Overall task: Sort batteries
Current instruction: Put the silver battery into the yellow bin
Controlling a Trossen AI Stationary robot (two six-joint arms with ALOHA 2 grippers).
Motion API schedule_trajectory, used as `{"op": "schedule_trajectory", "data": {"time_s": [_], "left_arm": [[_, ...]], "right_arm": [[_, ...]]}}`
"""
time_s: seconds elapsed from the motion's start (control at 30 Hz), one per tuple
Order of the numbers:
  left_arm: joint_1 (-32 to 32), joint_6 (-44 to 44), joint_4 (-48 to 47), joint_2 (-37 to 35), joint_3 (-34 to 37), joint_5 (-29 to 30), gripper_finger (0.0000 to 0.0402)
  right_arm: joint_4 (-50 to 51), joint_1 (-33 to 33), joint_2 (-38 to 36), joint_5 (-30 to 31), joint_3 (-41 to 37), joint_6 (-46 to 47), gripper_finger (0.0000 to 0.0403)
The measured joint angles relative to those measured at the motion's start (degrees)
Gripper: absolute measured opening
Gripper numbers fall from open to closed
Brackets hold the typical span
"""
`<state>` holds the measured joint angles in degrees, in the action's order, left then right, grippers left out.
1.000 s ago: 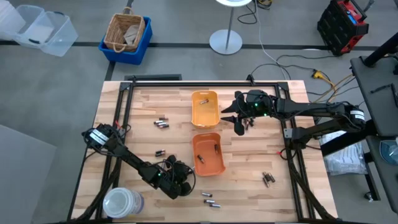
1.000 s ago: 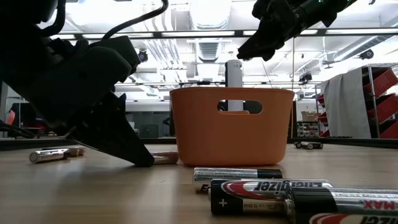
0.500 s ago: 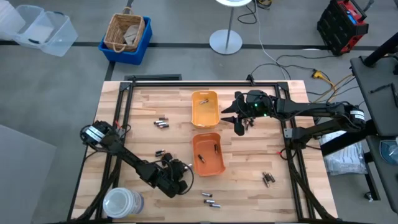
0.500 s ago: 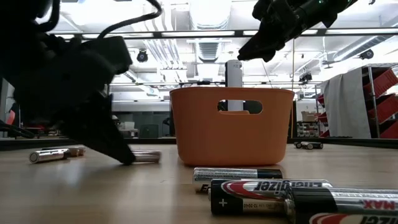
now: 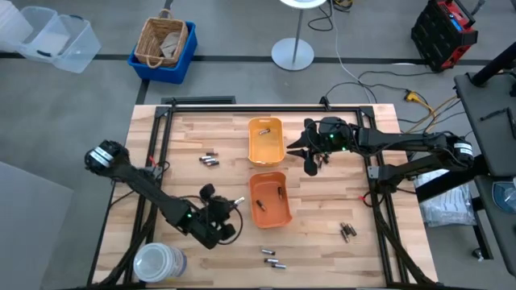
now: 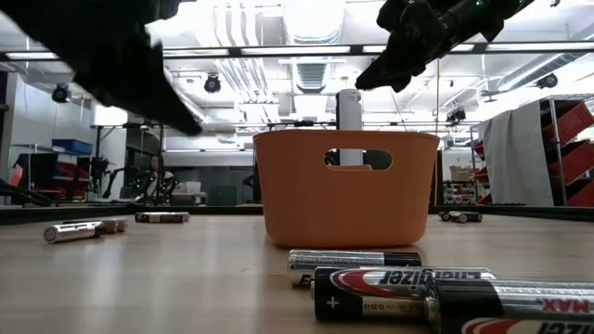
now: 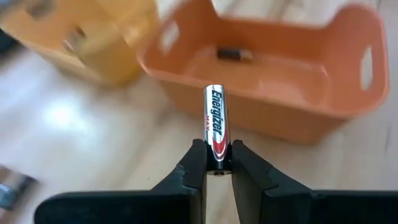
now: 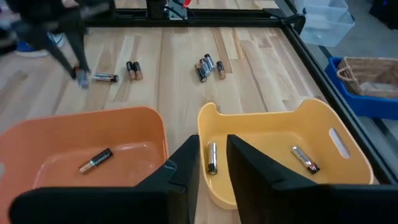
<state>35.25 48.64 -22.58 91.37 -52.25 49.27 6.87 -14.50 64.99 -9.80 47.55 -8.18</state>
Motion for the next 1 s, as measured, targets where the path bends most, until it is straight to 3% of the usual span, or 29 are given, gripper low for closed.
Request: {"op": "schedule_trajectory", "data": {"time_s": [0.2,0.37,0.67,0.83,1.0], "left_arm": [[-1.34,-11.18,-1.02,-6.33,-0.02,9.76,0.0026],[-3.79,-21.14,-0.75,-10.62,-0.04,12.99,0.0026],[-9.78,-36.71,5.48,-13.39,-0.09,10.39,0.003],[-13.19,-47.79,15.71,-12.19,-0.11,4.99,0.0033],[-15.17,-51.36,17.59,-11.77,-0.11,3.68,0.0034]], "right_arm": [[-5.23,0.04,1.64,-0.88,-0.02,-0.91,0.0054],[-13.07,0.87,5.87,-1.17,-0.02,-1.67,0.0078],[-23.71,2.72,14.58,-6.43,2.37,-3.68,0.0155],[-23.92,3.7,18.39,-7.54,6.57,-4.1,0.0184],[-22.99,4.21,21.13,-13.08,9.61,-3.53,0.0195]]}}
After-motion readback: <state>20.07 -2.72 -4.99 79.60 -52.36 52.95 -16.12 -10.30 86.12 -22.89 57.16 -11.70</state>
